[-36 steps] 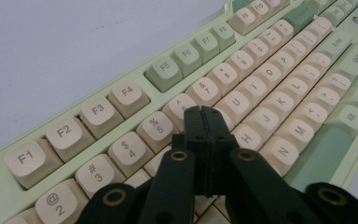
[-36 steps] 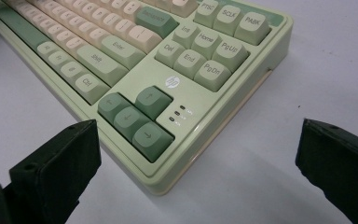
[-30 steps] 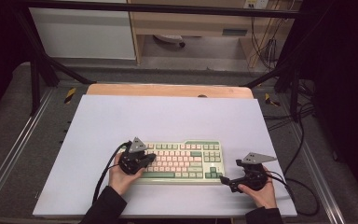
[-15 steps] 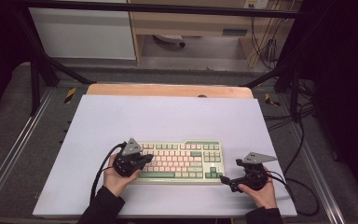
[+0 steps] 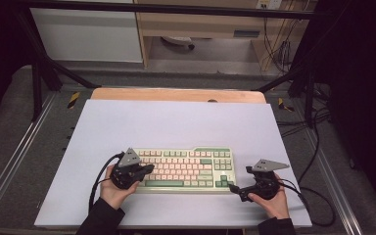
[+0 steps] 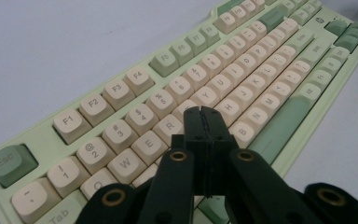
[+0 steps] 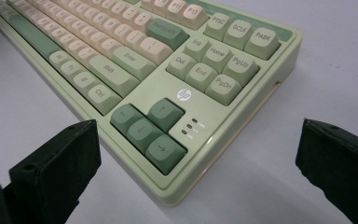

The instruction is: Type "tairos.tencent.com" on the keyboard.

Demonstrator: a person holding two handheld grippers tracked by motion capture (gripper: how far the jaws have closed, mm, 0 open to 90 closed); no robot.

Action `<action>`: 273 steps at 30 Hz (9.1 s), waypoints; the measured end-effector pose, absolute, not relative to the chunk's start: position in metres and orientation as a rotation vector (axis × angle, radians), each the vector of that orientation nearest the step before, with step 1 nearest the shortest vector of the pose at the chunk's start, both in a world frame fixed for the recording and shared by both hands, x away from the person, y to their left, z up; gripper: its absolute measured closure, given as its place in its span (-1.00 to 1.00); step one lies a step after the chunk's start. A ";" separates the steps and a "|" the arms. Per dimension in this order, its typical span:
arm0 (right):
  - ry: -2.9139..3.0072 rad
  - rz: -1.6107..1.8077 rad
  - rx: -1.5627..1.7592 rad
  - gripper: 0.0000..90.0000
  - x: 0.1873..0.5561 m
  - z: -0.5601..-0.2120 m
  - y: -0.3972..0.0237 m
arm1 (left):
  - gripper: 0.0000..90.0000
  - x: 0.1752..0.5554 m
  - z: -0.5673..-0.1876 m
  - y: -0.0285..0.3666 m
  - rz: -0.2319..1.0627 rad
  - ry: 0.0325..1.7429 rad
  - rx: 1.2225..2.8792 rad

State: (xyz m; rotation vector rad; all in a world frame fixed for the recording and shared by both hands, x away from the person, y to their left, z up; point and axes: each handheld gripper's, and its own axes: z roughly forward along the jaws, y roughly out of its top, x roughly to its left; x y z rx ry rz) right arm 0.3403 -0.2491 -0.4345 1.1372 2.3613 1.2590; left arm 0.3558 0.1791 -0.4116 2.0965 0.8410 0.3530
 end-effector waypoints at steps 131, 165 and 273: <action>2.474 1.336 0.990 1.00 0.392 -0.421 -0.080 | 1.00 0.348 -0.422 0.220 0.393 0.901 2.060; 2.490 1.296 0.947 1.00 0.389 -0.419 -0.083 | 1.00 0.347 -0.419 0.219 0.400 0.894 2.054; 2.479 1.323 0.937 1.00 0.367 -0.409 -0.119 | 1.00 0.350 -0.416 0.203 0.401 0.878 2.080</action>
